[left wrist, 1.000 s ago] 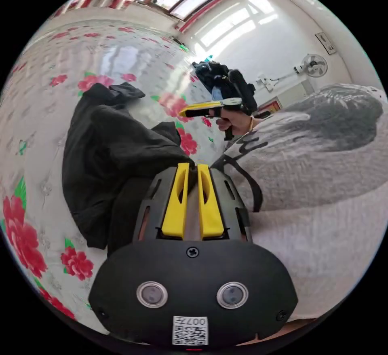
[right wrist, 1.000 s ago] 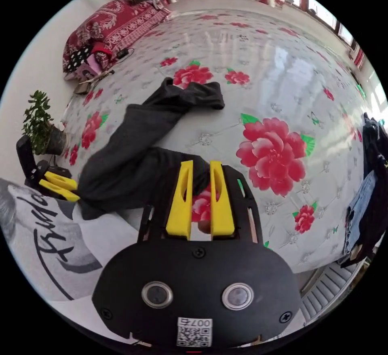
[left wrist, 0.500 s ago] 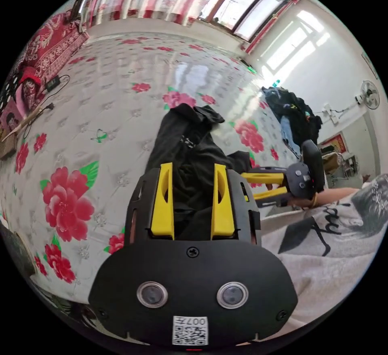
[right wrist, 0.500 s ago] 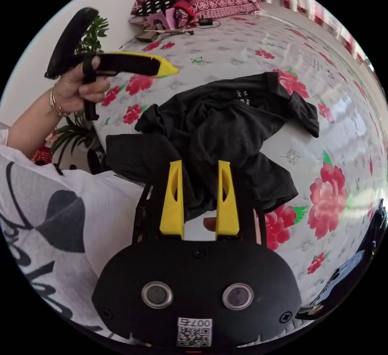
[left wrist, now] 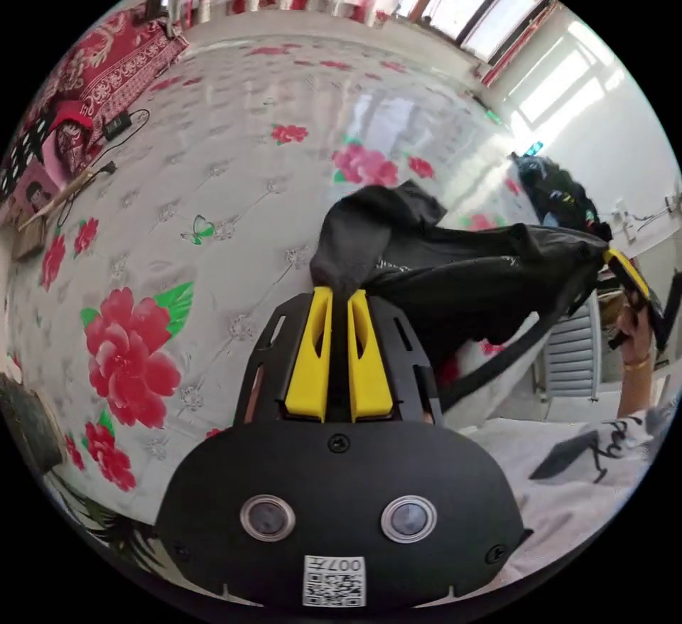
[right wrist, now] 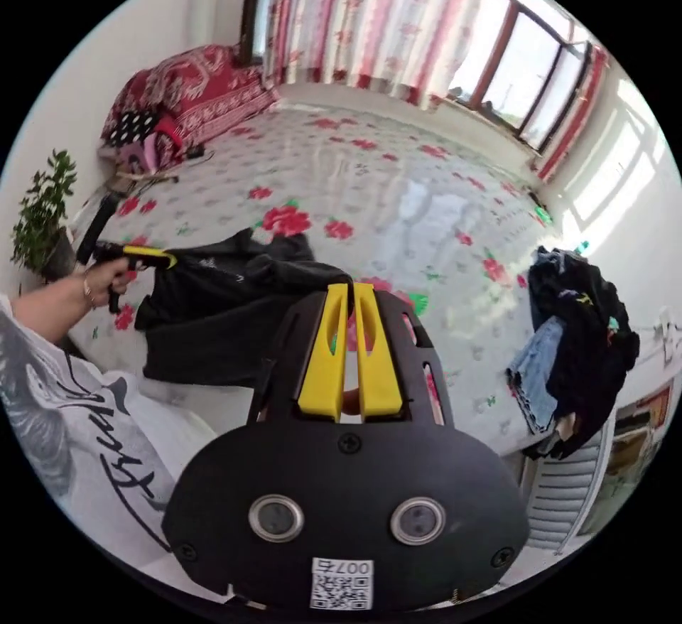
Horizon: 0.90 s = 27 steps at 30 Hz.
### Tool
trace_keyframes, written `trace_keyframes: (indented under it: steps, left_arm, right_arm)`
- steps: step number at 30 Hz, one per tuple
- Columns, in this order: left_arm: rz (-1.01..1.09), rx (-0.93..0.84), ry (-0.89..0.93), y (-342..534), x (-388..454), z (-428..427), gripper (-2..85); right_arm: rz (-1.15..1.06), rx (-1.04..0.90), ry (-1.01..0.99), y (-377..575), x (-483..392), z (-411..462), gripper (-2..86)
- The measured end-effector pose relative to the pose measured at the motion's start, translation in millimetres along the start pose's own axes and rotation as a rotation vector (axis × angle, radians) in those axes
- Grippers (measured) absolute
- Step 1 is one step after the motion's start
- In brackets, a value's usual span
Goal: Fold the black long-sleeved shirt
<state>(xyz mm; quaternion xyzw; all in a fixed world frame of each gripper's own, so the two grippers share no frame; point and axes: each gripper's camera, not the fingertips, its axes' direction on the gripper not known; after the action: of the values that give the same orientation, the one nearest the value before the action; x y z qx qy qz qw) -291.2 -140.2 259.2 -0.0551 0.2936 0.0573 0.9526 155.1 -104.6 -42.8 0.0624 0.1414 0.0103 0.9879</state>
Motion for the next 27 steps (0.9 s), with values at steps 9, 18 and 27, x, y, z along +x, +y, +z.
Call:
trace_keyframes:
  steps: [9, 18, 27]
  left_arm:
    - [0.094, -0.187, 0.11, 90, 25, -50, 6.3]
    - [0.234, -0.239, -0.038, 34, 29, -14, 8.5]
    - [0.447, -0.477, 0.049, -26, 106, 133, 9.9]
  right_arm:
    - [-0.085, -0.251, -0.348, 15, 50, 33, -0.2]
    - [-0.195, -0.412, -0.164, 73, 30, 86, 0.5]
    - [-0.289, -0.425, -0.293, 79, -7, 129, 1.5]
